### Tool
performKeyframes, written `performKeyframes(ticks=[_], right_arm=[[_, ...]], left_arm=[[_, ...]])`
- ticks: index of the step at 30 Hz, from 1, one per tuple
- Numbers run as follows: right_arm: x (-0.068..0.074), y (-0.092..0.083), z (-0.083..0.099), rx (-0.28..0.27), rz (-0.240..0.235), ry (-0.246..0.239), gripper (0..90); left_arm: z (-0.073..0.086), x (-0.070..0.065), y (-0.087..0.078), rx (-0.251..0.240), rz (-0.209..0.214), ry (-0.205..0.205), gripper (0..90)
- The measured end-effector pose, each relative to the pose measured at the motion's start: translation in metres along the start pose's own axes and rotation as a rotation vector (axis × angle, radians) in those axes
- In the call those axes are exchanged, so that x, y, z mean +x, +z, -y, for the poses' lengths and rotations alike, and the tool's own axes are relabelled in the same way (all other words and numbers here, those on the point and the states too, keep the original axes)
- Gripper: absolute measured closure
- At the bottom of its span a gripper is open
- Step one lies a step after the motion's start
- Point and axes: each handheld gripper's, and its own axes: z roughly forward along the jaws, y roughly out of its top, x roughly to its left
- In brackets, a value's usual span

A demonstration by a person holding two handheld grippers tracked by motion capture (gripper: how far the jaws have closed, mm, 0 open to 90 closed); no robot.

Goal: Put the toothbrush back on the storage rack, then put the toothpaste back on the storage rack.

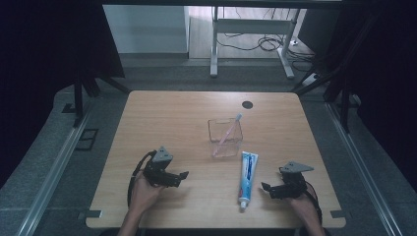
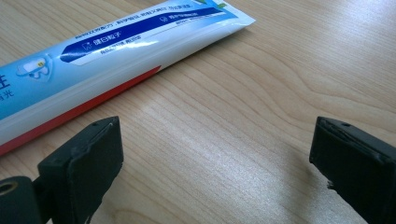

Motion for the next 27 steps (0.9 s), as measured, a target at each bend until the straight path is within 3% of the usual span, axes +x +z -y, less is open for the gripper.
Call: performKeyframes(ticks=[6,14,19,27], right_arm=[[0.001,0.0,0.0,-0.002,-0.006,-0.007,4.1],[0.002,0.001,0.0,-0.001,-0.015,-0.016,5.6],[0.003,0.0,-0.001,-0.009,-0.02,-0.019,6.6],[0.004,-0.002,-0.001,-0.009,-0.031,-0.043,10.0]], left_arm=[[0.01,-0.004,0.007,0.046,-0.046,0.034,12.6],[0.02,-0.004,0.018,0.089,-0.069,0.037,12.6],[0.021,-0.003,0.016,0.081,-0.072,0.043,12.6],[0.022,0.001,0.012,0.052,-0.048,0.006,12.6]])
